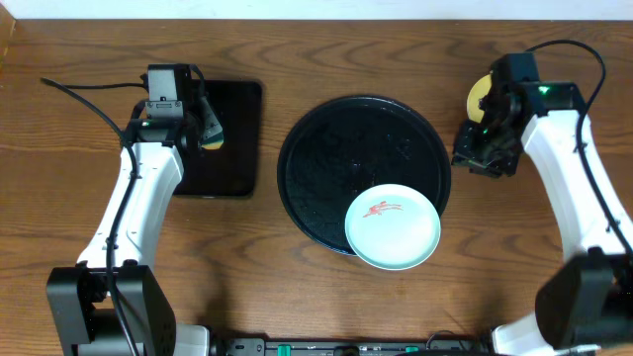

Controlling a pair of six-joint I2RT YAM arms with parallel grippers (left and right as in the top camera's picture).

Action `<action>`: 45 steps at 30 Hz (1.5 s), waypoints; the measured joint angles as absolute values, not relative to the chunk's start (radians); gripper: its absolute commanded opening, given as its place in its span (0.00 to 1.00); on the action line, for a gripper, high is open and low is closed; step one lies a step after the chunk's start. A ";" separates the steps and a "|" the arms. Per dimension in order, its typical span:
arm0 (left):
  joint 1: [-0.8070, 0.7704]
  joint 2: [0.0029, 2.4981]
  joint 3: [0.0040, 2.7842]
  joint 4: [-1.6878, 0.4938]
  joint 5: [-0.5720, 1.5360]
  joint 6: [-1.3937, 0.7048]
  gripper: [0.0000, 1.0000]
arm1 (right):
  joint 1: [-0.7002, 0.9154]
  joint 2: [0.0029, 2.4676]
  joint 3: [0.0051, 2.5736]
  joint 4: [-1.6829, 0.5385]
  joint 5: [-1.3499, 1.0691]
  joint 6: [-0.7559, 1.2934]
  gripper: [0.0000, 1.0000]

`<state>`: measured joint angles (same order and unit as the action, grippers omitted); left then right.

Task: Clean dirty plates on tray and stack at the side
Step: 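Lower the yellow plate onto the pale green plate and open right gripper, then reach the right gripper to the light blue plate and grasp its rim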

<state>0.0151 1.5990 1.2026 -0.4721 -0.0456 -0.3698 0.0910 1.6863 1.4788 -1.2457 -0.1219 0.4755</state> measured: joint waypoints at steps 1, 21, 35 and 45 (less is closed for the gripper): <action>0.015 1.599 1.203 -0.472 -0.043 -0.370 0.08 | 0.120 1.658 1.476 -1.262 -0.096 0.527 0.42; 0.015 1.599 1.203 -0.472 -0.032 -0.370 0.08 | 0.521 1.531 1.021 -1.184 -0.130 1.309 0.61; 0.015 1.599 1.203 -0.472 -0.032 -0.370 0.08 | 0.521 1.531 0.860 -0.976 -0.185 1.386 0.11; 0.015 1.599 1.203 -0.472 -0.032 -0.370 0.08 | 0.516 1.530 0.862 -0.875 -0.157 1.279 0.01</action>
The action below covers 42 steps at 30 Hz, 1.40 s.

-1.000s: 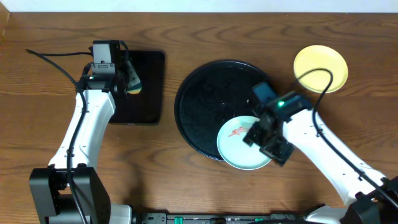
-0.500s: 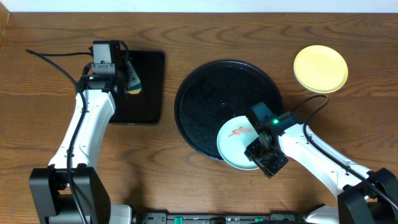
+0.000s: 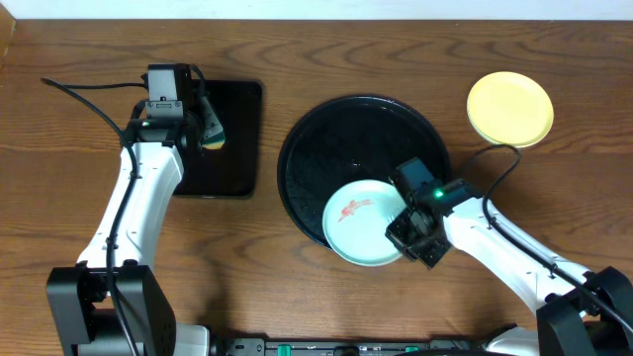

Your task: Clean dirty plates on tray and stack at the side

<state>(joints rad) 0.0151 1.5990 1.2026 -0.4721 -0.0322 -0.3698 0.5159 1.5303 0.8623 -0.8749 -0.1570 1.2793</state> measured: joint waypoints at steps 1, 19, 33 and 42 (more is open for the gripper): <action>0.015 1.599 1.203 -0.472 -0.032 -0.370 0.08 | 0.514 1.531 0.868 -0.854 -0.156 1.251 0.01; 0.012 1.599 1.203 -0.464 0.135 -0.370 0.07 | 0.448 1.540 0.983 -0.389 0.120 0.695 0.01; -0.167 1.599 1.203 -0.398 0.239 -0.370 0.08 | 0.258 1.741 0.985 -0.389 -0.185 0.532 0.01; -0.292 1.602 1.202 -0.308 0.241 -0.430 0.08 | 0.151 1.862 0.988 -0.362 -0.451 0.421 0.01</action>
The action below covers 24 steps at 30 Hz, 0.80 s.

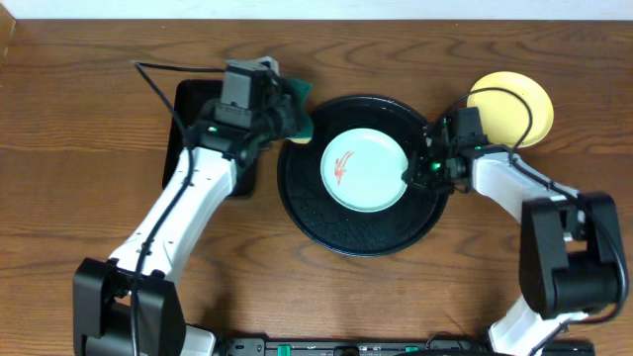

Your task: Clean dirty plates on tray and stack at the side

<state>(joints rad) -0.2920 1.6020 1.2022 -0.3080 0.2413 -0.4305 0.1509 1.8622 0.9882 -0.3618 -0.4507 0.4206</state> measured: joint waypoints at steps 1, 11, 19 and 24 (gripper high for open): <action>-0.304 1.605 1.202 -0.304 0.242 -0.443 0.08 | 0.148 1.874 0.994 -0.353 -0.472 0.420 0.01; -0.417 1.753 1.202 -0.245 0.242 -0.589 0.08 | 0.148 1.920 1.017 -0.305 -0.539 0.450 0.02; -0.498 1.799 1.201 -0.204 0.242 -0.621 0.08 | 0.153 1.920 1.088 -0.505 -0.456 0.479 0.01; -0.513 1.799 1.201 -0.197 0.229 -0.622 0.08 | 0.161 1.932 1.195 -0.746 -0.306 0.466 0.01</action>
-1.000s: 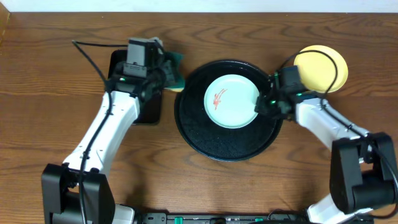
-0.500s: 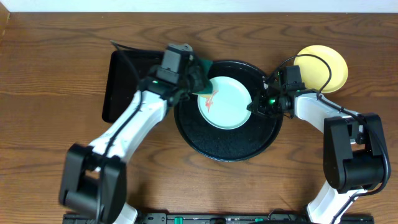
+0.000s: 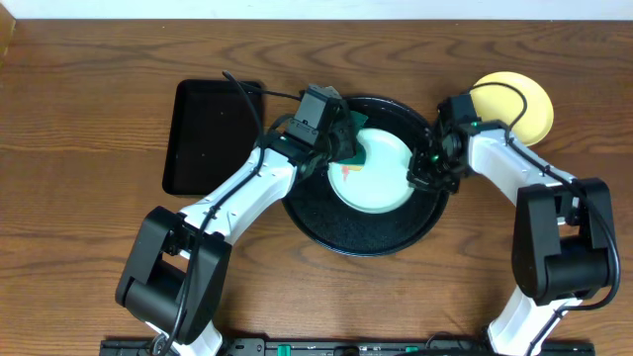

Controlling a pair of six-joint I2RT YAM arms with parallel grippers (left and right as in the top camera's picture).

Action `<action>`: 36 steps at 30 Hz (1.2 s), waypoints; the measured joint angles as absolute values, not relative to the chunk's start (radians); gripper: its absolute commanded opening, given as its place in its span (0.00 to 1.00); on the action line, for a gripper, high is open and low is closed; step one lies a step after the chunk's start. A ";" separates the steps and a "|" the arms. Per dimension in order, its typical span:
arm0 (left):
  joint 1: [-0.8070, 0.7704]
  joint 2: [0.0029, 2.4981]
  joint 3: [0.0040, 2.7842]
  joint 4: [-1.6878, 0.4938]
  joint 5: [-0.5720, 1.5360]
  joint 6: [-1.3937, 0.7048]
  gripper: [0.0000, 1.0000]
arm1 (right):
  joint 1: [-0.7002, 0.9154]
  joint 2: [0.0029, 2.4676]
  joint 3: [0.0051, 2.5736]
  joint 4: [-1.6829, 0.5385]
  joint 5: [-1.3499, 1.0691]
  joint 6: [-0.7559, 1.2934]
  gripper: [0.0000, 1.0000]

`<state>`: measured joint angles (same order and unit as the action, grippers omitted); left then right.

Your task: Clean dirty plates on tray and stack at the side

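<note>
A pale green plate (image 3: pixel 381 173) with a red mark lies inside the round black tray (image 3: pixel 361 229). My left gripper (image 3: pixel 344 146) is shut on a green sponge (image 3: pixel 348 145) that rests on the plate's left part. At the plate's right rim sits my right gripper (image 3: pixel 423 170), shut on that edge. A yellow plate (image 3: pixel 522 104) lies on the table at the far right, partly behind the right arm.
A black rectangular tray (image 3: pixel 206 138) lies on the table to the left with nothing on it. Cables run from both arms over the wooden table (image 3: pixel 89 218).
My left gripper has moved right from the tray's left rim onto the green plate with the sponge. The plate sits a little further right; the right gripper still holds its edge.
The left gripper held the sponge over the rectangular tray while the right was by the yellow plate. Then the right gripper was at the green plate hanging over the round tray's front rim. Later that plate lay mid-tray, and now the sponge rests on it.
</note>
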<state>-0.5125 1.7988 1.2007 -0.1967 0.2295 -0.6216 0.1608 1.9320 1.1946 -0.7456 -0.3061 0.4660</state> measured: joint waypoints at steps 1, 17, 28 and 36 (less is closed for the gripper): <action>-0.513 1.799 1.201 -0.196 0.226 -0.622 0.08 | 0.164 1.938 1.218 -0.788 -0.265 0.462 0.01; -0.564 1.799 1.201 -0.193 0.204 -0.625 0.08 | 0.251 1.956 1.290 -0.714 -0.099 0.439 0.01; -0.565 1.805 1.201 -0.186 0.203 -0.628 0.08 | 0.311 1.956 1.290 -0.673 -0.086 0.439 0.01; -0.565 1.933 1.201 -0.175 0.204 -0.686 0.08 | 0.311 1.957 1.290 -0.677 -0.087 0.439 0.01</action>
